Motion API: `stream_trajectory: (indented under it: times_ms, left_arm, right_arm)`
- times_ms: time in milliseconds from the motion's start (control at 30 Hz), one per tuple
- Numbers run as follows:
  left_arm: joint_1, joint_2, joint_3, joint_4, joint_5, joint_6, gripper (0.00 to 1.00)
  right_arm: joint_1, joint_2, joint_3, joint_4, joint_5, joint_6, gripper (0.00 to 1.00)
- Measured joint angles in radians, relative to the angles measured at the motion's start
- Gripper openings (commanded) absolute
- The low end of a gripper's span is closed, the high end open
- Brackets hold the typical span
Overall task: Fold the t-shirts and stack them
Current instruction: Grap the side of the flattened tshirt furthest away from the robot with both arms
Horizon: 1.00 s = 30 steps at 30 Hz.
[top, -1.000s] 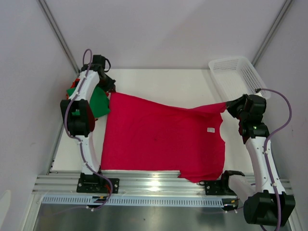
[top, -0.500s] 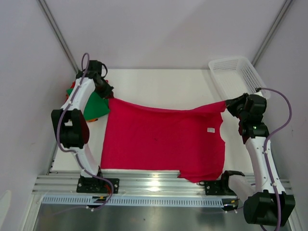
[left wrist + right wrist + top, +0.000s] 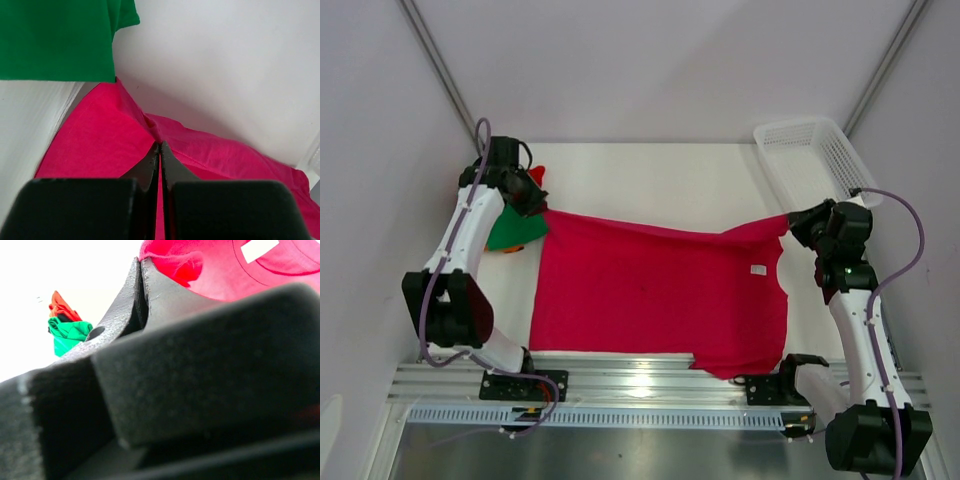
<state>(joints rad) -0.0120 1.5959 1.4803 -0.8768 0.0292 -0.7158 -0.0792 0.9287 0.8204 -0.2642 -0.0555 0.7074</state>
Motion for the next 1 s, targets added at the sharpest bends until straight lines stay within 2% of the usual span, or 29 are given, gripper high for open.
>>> stream_trajectory:
  times_ms: [200, 667, 1000]
  left_arm:
    - [0.0, -0.093, -0.089, 0.008, -0.002, 0.02, 0.01]
    - [0.0, -0.2, -0.219, 0.006, -0.003, 0.045, 0.01]
    - [0.0, -0.34, -0.357, -0.01, 0.002, 0.045, 0.01]
  right_arm:
    - [-0.002, -0.027, -0.007, -0.003, -0.007, 0.007, 0.0]
    - [-0.002, -0.07, -0.022, -0.026, -0.032, 0.028, 0.0]
    - [-0.002, -0.171, -0.063, -0.08, -0.033, 0.064, 0.0]
